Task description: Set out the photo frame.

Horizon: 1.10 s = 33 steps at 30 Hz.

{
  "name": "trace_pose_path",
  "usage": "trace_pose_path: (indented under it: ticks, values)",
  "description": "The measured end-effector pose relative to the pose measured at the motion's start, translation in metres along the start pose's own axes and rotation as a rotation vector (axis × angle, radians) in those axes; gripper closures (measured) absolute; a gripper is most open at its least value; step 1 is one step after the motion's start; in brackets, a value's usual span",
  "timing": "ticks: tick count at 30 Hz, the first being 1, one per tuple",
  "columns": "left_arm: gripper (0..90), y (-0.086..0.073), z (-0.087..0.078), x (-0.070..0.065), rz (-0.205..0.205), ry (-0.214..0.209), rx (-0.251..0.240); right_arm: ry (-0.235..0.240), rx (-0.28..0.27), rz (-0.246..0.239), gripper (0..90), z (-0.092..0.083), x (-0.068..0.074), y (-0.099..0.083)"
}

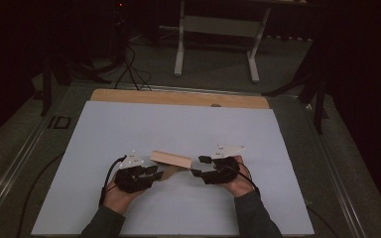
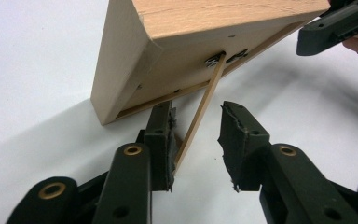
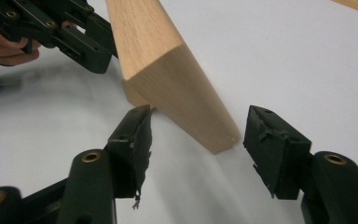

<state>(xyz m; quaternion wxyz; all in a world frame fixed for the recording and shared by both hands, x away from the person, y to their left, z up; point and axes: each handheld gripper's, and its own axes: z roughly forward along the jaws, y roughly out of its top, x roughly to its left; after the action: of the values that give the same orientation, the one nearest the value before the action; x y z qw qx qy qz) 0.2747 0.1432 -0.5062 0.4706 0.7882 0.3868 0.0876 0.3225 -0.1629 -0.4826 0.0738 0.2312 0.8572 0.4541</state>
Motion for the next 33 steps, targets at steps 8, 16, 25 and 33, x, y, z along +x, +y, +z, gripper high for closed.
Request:
trace_pose_path:
  ticks: [8, 16, 25, 33]
  values:
    - [71.8, 0.001, 0.002, -0.004, 0.024, 0.003, 0.015, -0.034, 0.019, 0.001, 50.8, -0.002, -0.005, -0.003]
    - [73.7, 0.002, 0.003, -0.008, 0.048, 0.036, 0.01, -0.127, 0.014, 0.015, 72.3, 0.0, -0.005, -0.002]
    - [83.9, 0.003, 0.001, -0.008, 0.046, 0.101, -0.025, -0.233, -0.031, 0.054, 89.1, 0.008, -0.002, 0.002]
    - [89.5, 0.004, 0.001, -0.007, 0.031, 0.124, -0.041, -0.232, -0.076, 0.084, 89.4, 0.018, 0.003, 0.005]
